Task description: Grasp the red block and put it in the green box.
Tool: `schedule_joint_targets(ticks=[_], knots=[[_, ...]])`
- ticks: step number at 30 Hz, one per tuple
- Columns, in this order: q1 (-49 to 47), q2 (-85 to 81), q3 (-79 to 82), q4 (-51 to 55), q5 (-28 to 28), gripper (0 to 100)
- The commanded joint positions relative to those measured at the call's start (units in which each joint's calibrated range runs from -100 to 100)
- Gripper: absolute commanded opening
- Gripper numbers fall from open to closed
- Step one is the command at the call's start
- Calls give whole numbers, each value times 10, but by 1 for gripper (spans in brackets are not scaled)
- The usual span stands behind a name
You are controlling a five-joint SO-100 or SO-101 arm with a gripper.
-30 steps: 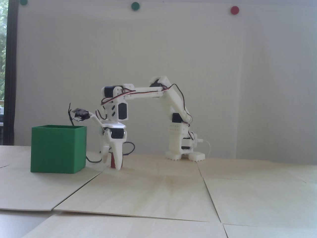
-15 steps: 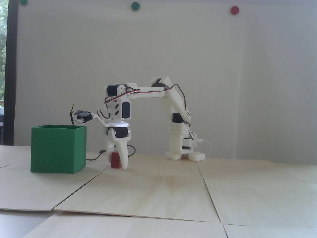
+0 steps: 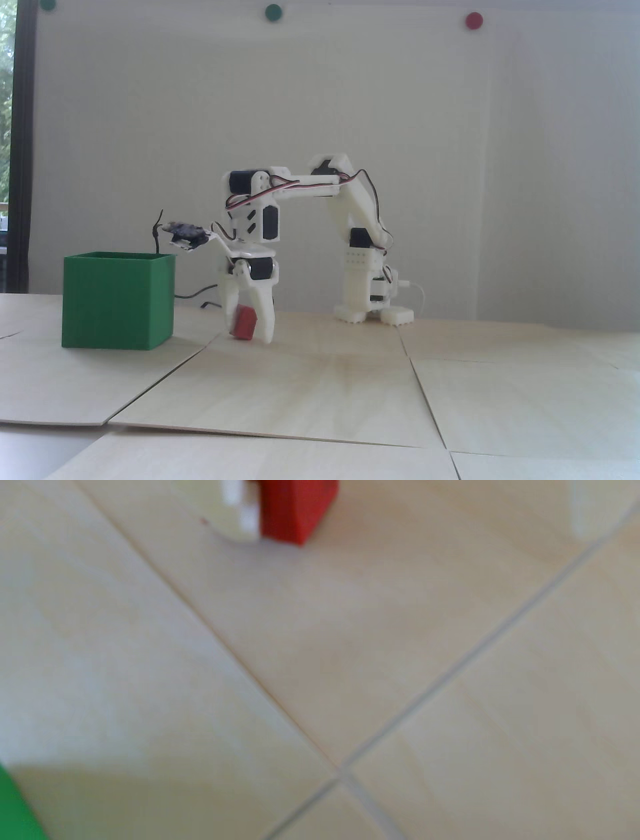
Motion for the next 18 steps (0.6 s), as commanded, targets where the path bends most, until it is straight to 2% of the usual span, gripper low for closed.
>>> schedule_joint_targets(ticks=[1,4,10,18], knots=[[-3,-69,-35,4,10,16],[-3,-69,-35,1,10,12],[-9,-72,-39,-4,10,12],[-36,-73,-42,-96,10,12]])
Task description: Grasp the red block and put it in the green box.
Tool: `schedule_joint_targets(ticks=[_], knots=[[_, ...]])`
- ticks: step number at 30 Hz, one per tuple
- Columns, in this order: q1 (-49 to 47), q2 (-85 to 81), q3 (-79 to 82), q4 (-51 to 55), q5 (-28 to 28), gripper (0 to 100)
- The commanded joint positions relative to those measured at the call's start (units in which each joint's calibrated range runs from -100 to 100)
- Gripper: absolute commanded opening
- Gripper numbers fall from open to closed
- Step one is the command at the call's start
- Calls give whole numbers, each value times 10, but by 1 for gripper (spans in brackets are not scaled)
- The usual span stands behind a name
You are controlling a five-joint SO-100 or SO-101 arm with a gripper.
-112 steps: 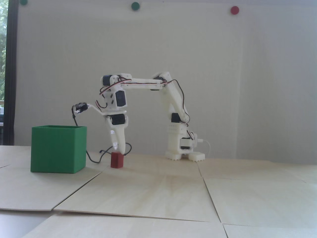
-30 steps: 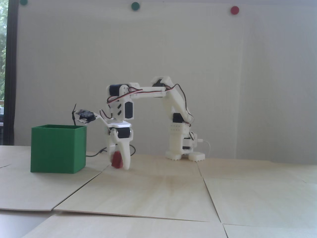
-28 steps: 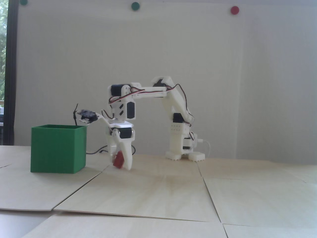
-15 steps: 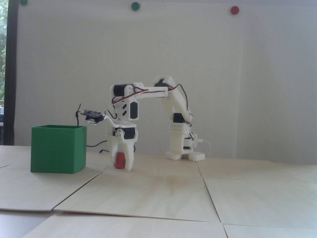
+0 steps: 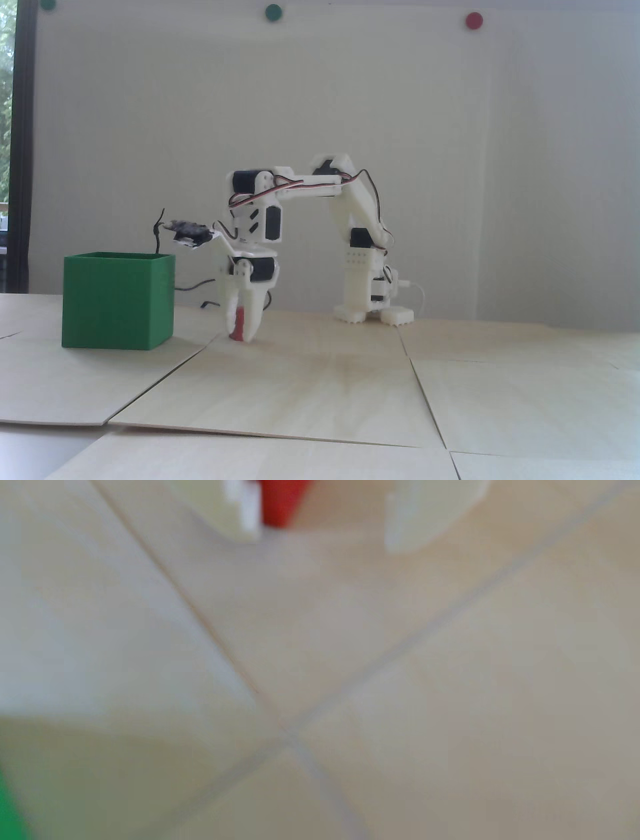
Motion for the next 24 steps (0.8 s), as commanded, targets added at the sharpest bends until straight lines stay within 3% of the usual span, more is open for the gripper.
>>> schedule_joint_targets(ticks=[1,5,15,20,24], knots=[[-18,-75,-42,-48,5,12],[-16,-107,-37,-59,43,12],[-3,-163,17,56,152,14],[9,-165,17,112,265,14],[7,-165,18,141,295,14]])
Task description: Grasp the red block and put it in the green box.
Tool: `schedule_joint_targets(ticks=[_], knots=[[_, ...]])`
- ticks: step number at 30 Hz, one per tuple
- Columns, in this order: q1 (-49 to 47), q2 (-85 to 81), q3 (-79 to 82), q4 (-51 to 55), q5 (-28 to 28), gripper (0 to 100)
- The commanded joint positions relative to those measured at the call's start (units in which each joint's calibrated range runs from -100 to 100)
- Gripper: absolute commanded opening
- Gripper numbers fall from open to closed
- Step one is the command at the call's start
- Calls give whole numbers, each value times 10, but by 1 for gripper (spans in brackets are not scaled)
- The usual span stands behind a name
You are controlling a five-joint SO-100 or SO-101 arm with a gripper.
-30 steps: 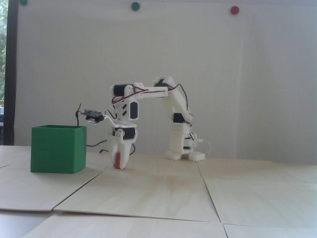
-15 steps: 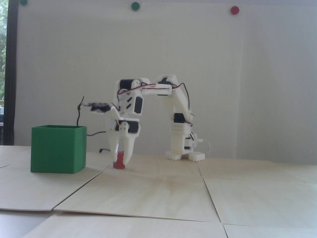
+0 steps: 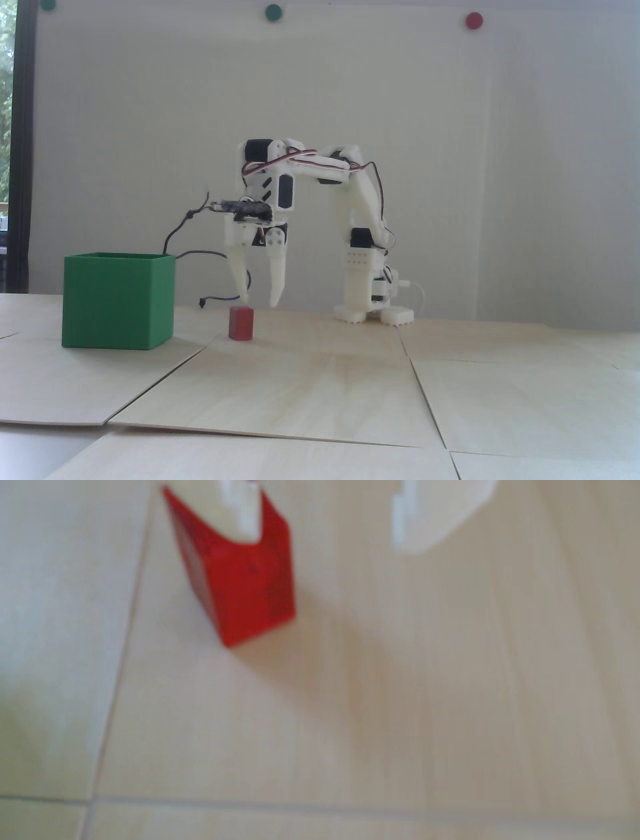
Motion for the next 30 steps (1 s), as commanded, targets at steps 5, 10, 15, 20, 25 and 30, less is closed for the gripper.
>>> schedule_joint_targets(ticks=[5,10,15,20,25,30], knots=[[-1,-72,-3,66,75,17],[3,-73,-6,71,92,33],[0,-72,-3,71,100,36],[0,-72,-9,71,95,36],[3,-72,-7,72,96,36],[5,-72,-1,74,96,36]])
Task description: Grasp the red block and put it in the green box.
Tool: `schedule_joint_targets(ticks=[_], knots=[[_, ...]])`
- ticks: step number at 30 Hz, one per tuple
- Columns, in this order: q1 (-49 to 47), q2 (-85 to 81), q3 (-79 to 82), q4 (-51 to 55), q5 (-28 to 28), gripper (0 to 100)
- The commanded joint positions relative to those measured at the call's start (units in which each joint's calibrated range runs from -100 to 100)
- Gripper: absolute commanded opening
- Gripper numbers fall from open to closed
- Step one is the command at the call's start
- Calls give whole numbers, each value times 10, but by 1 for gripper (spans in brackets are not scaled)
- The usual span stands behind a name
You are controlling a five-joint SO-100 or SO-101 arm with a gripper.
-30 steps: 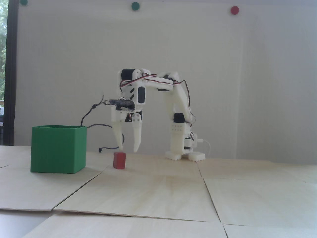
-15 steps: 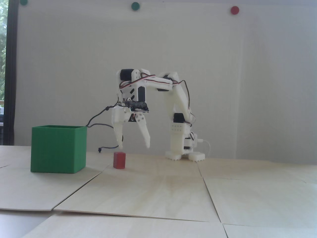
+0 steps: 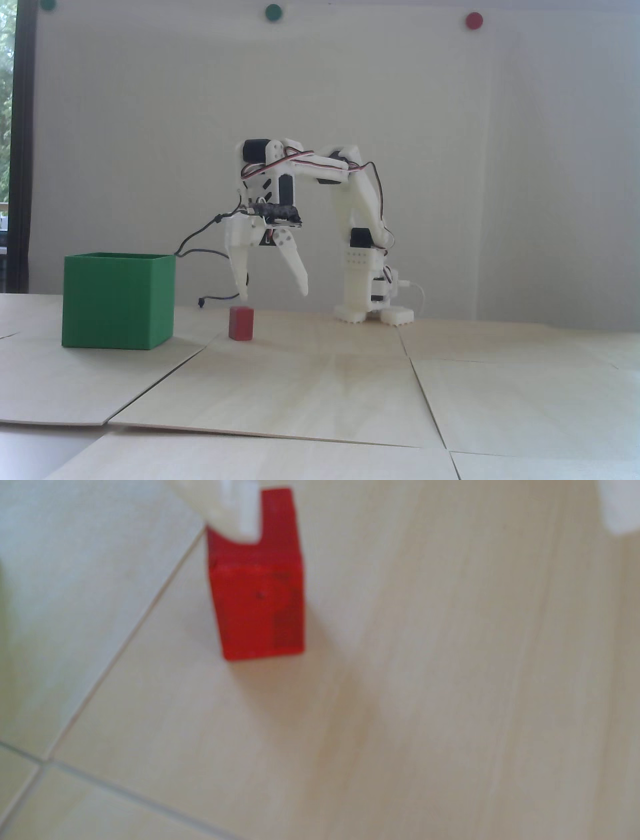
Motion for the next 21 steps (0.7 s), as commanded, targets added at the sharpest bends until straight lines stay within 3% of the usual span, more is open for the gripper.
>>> schedule_joint_targets(ticks=[1,21], knots=[[6,-72,-1,19,2,36],[61,-186,172,19,2,36]])
